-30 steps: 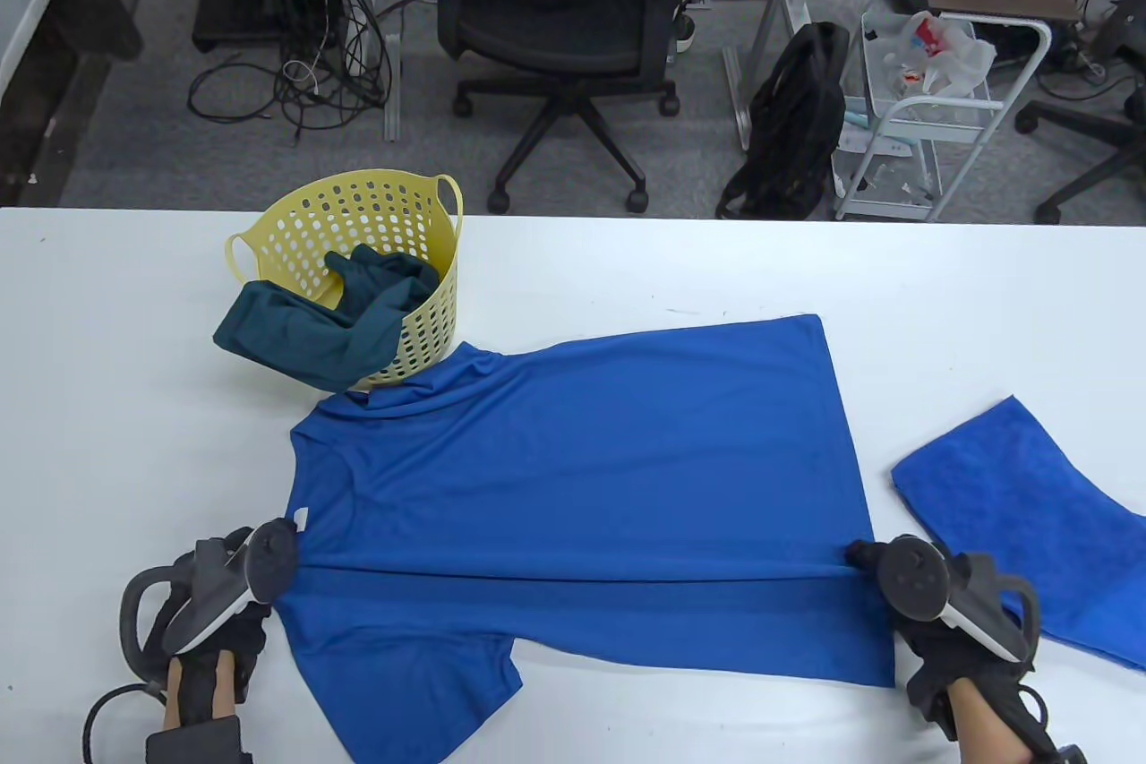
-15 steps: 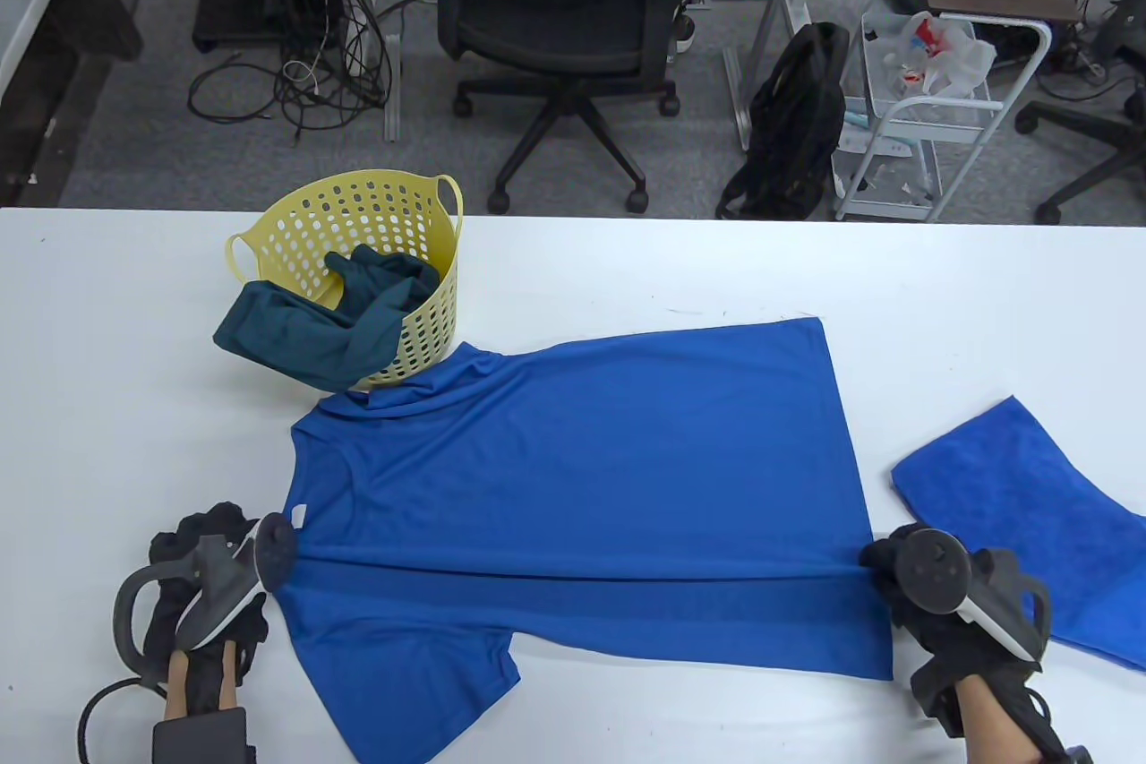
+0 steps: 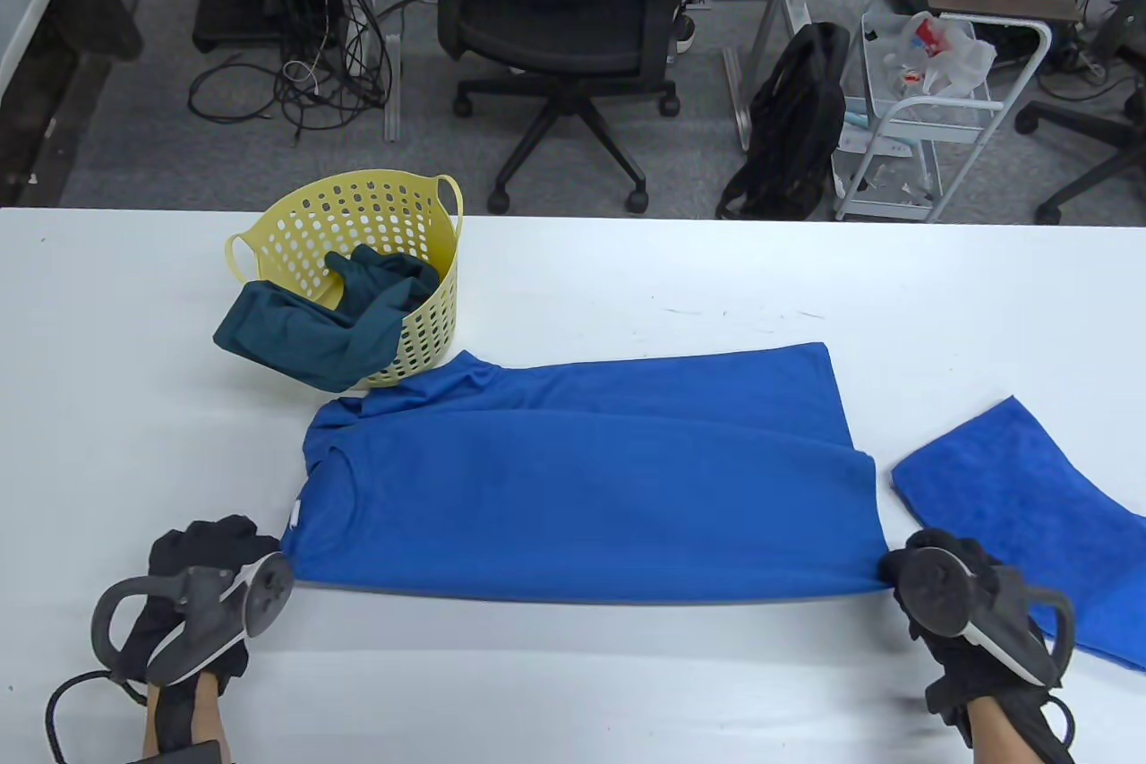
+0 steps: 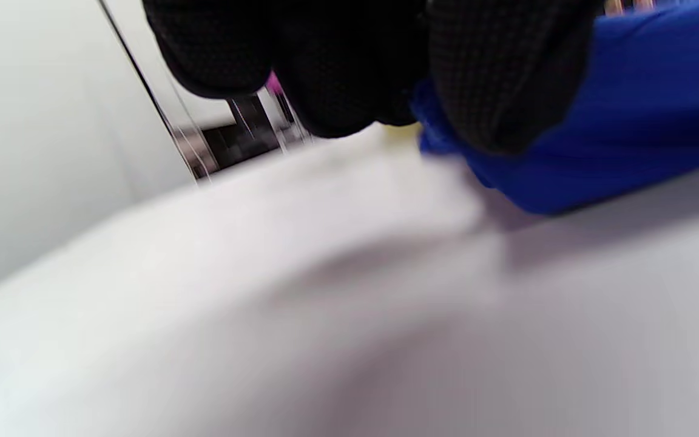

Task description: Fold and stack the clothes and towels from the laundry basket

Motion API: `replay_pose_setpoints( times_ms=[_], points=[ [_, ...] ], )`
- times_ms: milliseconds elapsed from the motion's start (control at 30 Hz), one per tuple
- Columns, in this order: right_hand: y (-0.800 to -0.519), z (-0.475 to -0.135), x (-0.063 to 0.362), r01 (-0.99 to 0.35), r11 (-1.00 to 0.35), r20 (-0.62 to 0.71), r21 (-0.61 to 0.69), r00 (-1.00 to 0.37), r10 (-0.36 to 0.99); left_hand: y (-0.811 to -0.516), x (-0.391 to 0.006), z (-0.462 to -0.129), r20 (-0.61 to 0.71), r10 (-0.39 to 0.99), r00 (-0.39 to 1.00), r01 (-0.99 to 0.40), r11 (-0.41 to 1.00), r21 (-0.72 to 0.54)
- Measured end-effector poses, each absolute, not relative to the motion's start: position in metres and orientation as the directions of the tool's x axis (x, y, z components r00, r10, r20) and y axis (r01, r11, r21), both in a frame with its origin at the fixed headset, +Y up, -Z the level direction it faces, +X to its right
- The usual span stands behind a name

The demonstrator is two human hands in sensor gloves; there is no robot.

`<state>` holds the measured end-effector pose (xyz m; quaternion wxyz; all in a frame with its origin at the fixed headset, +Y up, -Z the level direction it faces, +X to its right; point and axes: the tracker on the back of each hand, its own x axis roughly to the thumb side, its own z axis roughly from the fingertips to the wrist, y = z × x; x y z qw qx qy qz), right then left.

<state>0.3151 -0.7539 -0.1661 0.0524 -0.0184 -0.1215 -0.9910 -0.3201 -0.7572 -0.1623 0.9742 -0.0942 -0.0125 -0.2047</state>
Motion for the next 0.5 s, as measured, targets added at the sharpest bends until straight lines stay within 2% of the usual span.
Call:
replay_pose_setpoints(
  times_ms=[67,133,167,267,333,400,467,500],
  points=[
    [-0.767,-0.170,0.309,0.171,-0.929,0.071,0.327,-0.985,-0.157,-0.770,-0.318,-0.168,0.093,-0.452,0.887,0.458,0.841,-0.286],
    [-0.764,-0.169,0.308,0.152,-0.938,0.076,0.310,-0.988,-0.135,-0.769,-0.320,-0.170,0.072,-0.407,0.911,0.409,0.862,-0.300],
    [-0.764,-0.169,0.308,0.154,-0.929,0.080,0.337,-0.988,-0.134,-0.769,-0.322,-0.170,0.067,-0.386,0.920,0.384,0.855,-0.348],
    [-0.760,-0.168,0.313,0.075,-0.912,0.079,0.404,-0.996,-0.047,-0.766,-0.333,-0.169,-0.008,-0.258,0.966,0.219,0.834,-0.507],
    [-0.759,-0.168,0.316,0.003,-0.904,0.058,0.428,-0.998,0.024,-0.763,-0.340,-0.168,-0.069,-0.155,0.986,0.088,0.818,-0.568],
    [-0.761,-0.169,0.318,-0.005,-0.916,0.025,0.402,-1.000,0.016,-0.764,-0.344,-0.167,-0.101,-0.094,0.990,0.024,0.838,-0.546],
    [-0.763,-0.169,0.317,0.024,-0.916,0.018,0.400,-1.000,-0.019,-0.765,-0.345,-0.167,-0.136,-0.087,0.987,0.001,0.848,-0.530],
    [-0.764,-0.169,0.315,0.055,-0.918,0.020,0.393,-0.998,-0.051,-0.767,-0.342,-0.167,-0.135,-0.126,0.983,0.038,0.854,-0.518]
  ],
)
